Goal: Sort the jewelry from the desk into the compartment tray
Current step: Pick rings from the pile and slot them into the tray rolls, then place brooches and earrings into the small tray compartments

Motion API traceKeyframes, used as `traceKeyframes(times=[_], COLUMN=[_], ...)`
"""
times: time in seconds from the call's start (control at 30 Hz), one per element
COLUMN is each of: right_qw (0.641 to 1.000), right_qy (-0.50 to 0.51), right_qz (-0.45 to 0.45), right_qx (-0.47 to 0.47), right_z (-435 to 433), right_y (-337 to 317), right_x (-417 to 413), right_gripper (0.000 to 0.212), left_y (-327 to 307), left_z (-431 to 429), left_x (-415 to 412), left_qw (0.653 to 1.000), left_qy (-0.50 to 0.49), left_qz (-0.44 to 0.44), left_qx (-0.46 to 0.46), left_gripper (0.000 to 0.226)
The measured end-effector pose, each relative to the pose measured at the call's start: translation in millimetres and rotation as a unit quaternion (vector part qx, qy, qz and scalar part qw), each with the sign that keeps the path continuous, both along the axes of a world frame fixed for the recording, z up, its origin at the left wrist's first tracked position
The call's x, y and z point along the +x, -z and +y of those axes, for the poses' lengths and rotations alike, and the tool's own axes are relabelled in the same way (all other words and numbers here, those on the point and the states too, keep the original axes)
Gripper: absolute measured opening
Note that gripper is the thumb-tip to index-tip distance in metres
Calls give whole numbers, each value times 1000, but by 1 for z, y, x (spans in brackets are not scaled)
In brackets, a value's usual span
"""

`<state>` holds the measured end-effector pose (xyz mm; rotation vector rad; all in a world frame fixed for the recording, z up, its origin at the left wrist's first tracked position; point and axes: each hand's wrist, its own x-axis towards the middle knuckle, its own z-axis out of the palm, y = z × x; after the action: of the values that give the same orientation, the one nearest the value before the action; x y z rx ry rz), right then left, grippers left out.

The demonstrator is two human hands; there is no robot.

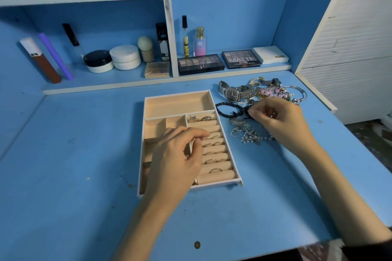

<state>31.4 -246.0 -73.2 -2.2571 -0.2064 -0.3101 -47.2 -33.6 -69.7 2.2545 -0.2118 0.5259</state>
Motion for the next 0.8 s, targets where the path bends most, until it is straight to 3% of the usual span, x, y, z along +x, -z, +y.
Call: traceKeyframes(times=[0.13,0.23,0.4,0.63,0.8], right_qw=[995,991,989,988,987], right_qy=[14,-6,-18,-23,-21], right_qz=[-30,-45,-46,-50,-111], right_qx=[-89,-126,-137,-143,-115], right_z=[-5,-3,-4,-4,-6], right_y=[10,14,16,19,18], right_x=[9,7,11,15,10], right_gripper=[3,14,18,7,4], left_y=[-8,-13,-21,-20,-14], left_z=[-15,-28,-41,-51,-52], left_x=[8,18,40,73,84], left_qw=[1000,999,997,982,969], left_qy=[7,27,24,55,60], left_qz=[11,23,39,78,99], left_qx=[-7,-10,64,162,218], left_gripper=[17,17,19,26,27])
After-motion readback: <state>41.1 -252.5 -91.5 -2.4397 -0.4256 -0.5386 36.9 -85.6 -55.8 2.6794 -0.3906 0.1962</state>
